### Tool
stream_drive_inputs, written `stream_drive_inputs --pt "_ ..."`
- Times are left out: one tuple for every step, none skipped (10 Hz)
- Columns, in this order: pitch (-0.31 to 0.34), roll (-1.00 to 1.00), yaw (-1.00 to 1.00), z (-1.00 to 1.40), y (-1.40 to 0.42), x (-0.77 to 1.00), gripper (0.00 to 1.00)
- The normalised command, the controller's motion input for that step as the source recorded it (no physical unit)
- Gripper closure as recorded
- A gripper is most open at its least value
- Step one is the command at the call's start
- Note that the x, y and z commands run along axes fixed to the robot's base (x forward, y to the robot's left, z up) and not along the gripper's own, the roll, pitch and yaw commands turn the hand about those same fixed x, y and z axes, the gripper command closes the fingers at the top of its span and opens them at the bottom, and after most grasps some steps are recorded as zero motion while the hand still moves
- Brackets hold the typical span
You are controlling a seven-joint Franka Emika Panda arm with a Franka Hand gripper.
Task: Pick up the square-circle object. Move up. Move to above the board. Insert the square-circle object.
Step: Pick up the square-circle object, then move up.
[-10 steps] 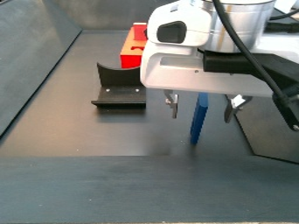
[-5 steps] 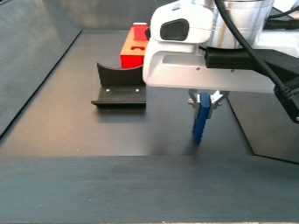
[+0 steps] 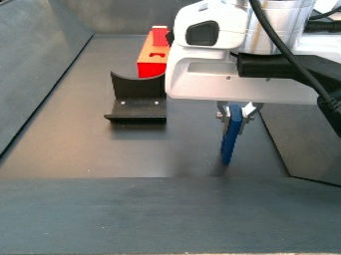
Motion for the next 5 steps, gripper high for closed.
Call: stream_drive_inputs --pt "0.000 0.00 0.00 0.00 0.00 0.00 1.00" --pt "0.000 0.00 0.00 0.00 0.00 0.00 1.00" --pt "0.000 0.00 0.00 0.00 0.00 0.00 1.00" --pt "0.000 0.00 0.00 0.00 0.00 0.00 1.00" --pt "0.000 0.00 0.00 0.83 0.00 0.00 1.00"
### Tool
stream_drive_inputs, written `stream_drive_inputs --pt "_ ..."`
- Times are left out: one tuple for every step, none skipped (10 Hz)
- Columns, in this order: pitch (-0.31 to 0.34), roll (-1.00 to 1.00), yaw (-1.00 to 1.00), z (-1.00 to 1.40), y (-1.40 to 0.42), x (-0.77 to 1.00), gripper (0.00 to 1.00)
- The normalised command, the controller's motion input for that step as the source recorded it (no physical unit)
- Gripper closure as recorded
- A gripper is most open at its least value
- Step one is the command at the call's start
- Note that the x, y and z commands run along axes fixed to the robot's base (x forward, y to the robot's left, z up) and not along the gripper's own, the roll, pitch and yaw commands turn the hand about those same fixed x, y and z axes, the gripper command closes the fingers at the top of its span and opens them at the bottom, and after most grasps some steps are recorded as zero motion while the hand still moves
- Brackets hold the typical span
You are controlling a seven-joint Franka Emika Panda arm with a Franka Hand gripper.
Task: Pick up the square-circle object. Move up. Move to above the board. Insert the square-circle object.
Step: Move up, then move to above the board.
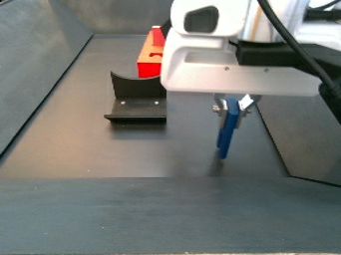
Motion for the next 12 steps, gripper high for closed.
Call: stream_drive_inputs --pt "0.018 0.00 -0.03 0.79 0.09 -0.04 1.00" --pt "0.041 0.00 -0.04 0.68 0.06 -0.07 1.00" --pt "0.050 0.01 -0.04 0.55 0.04 -0.04 1.00" --pt "0.059 0.02 -0.04 0.46 0.03 -0.04 1.00" --pt "0.067 0.03 -0.02 0.20 0.01 -0.02 1.00" --pt "0.215 0.44 0.13 1.00 0.40 0.03 1.00" --pt "0.219 0.44 0.14 1.00 0.41 0.04 1.00" --pt "0.228 0.34 0.12 1.00 0.36 0.04 1.00" --pt "0.187 0.23 0.09 1.00 0.32 0.04 1.00" --pt "0.163 0.18 0.07 1.00 0.31 0.03 1.00" --pt "0.115 0.10 0.05 1.00 0.26 0.03 1.00" --pt "0.102 0.08 0.04 1.00 0.24 0.03 1.00"
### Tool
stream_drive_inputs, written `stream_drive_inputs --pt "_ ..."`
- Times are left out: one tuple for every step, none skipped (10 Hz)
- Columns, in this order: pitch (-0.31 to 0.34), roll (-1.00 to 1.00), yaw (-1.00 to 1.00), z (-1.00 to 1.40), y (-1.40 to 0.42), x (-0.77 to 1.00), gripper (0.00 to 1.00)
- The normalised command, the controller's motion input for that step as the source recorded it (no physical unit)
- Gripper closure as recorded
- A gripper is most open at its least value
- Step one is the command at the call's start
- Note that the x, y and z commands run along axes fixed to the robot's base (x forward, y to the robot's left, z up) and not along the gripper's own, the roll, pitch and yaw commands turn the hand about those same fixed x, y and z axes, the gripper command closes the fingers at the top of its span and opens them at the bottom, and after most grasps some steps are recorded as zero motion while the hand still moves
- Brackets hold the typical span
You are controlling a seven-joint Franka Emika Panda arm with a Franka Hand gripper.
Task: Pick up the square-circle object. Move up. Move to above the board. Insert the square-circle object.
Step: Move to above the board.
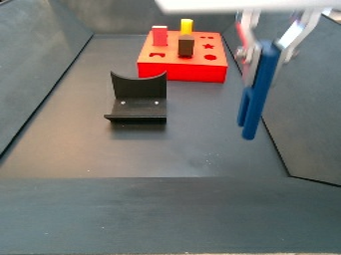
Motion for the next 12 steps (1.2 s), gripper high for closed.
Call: stream_drive_inputs --pt "0.095 0.06 0.03 1.00 0.20 0.02 1.00" --pt "0.091 0.05 0.02 1.00 0.18 0.02 1.00" --pt "0.093 0.04 0.01 0.94 0.14 0.02 1.00" --pt "0.092 0.03 0.01 0.82 0.12 0.01 1.00" --pt "0.091 0.02 0.01 0.60 0.07 0.01 1.00" --pt "0.091 0.01 0.00 0.43 0.05 0.00 1.00" --pt "0.089 0.01 0.00 0.27 0.03 0.00 1.00" --pt "0.120 -0.26 -0.05 0.08 -1.00 0.09 1.00" --pt "0.091 -0.20 -0.03 0.08 -1.00 0.09 1.00" --pt "0.050 -0.15 -0.01 0.08 -1.00 0.08 1.00" --pt "-0.010 -0.11 0.00 0.08 -1.00 0.08 1.00" --pt "0.007 -0.05 0.00 0.08 -1.00 0.08 1.00"
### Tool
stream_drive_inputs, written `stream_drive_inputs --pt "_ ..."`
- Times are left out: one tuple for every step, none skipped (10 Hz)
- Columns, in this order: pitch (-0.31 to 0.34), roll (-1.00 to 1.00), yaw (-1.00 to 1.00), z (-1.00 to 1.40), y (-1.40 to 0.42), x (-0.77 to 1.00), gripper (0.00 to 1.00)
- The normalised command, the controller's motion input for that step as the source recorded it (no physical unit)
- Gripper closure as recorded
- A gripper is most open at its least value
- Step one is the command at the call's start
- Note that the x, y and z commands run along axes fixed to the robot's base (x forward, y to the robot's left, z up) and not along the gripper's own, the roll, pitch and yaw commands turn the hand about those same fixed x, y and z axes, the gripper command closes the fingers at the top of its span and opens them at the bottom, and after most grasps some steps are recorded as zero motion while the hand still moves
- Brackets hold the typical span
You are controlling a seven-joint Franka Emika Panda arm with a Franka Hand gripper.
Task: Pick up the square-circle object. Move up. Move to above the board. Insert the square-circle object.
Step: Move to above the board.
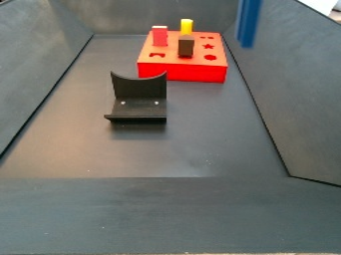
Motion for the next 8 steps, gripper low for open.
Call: stream_drive_inputs --pt "0.016 -0.03 0.00 0.08 -1.00 0.08 1.00" --pt "0.008 -0.03 0.00 0.08 -1.00 0.08 1.00" --pt "0.001 -0.02 0.01 0.08 -1.00 0.07 1.00" --pt "0.007 0.00 0.01 0.08 -1.00 0.07 1.00" --pt "0.012 0.00 0.01 0.09 -1.00 0.07 1.00" --pt "0.012 -0.02 0.01 0.09 -1.00 0.07 1.00" --pt "0.011 0.00 0.01 0.09 -1.00 0.07 1.00" --pt "0.016 0.00 0.01 0.09 -1.00 0.07 1.00"
